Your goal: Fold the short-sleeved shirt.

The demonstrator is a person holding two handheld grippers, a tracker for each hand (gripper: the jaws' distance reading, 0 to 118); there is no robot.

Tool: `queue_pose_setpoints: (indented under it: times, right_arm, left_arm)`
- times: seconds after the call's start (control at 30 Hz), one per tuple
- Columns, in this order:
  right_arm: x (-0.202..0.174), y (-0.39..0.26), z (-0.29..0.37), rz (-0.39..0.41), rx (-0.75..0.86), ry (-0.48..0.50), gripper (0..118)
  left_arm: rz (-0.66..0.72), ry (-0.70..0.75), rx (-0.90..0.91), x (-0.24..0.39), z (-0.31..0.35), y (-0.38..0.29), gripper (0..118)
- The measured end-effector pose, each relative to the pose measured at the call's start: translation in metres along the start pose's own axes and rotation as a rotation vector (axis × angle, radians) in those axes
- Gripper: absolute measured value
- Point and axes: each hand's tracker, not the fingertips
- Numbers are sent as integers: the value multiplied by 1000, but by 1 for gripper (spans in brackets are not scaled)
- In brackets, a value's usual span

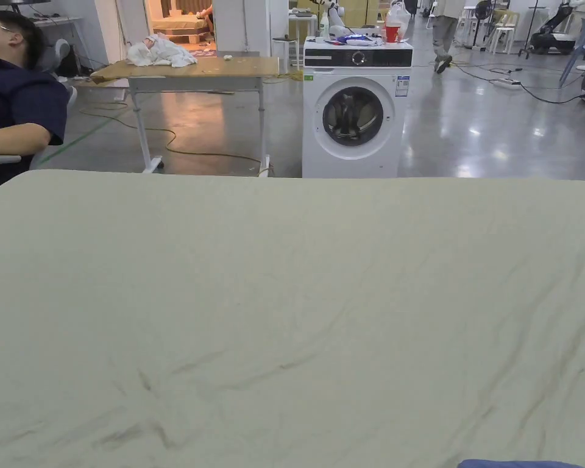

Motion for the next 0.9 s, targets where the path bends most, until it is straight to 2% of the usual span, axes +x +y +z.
queue_pose_setpoints:
  times: [0.1, 0.2, 0.33, 0.53, 0.57, 0.6, 0.63, 0.67, 0.7, 0.77, 0.83, 0.9]
  right_arm:
    - [-4, 11, 9, -66, 113, 141, 74]
    - [-24, 26, 24, -84, 225, 196, 74]
    - [-56, 40, 45, -57, 339, 246, 74]
    - [-97, 38, 56, 64, 396, 215, 73]
    - [-100, 36, 57, 80, 406, 216, 70]
    - [-103, 36, 58, 87, 415, 213, 61]
    - [-106, 36, 59, 85, 415, 212, 44]
    - [-107, 36, 59, 88, 414, 213, 18]
    - [-108, 36, 59, 87, 419, 207, 10]
    - [-107, 36, 59, 83, 433, 206, 9]
    - [-105, 36, 57, 64, 430, 213, 1]
    - [-103, 36, 56, 51, 431, 211, 0]
  left_arm:
    - [-6, 30, 161, 13, 14, 19, 79]
    - [-24, 23, 273, 27, 29, 39, 79]
    - [-39, 36, 383, 48, 52, 61, 79]
    - [-17, -51, 404, 60, 66, 70, 76]
    - [-18, -73, 407, 60, 69, 71, 73]
    - [-22, -79, 407, 61, 71, 71, 67]
    - [-29, -84, 410, 62, 73, 72, 59]
    - [-34, -85, 411, 63, 75, 73, 47]
    - [-40, -86, 412, 64, 77, 73, 38]
    - [-69, -97, 425, 68, 79, 74, 16]
    - [-80, -93, 437, 73, 80, 72, 0]
    - [-75, -109, 451, 73, 78, 71, 0]
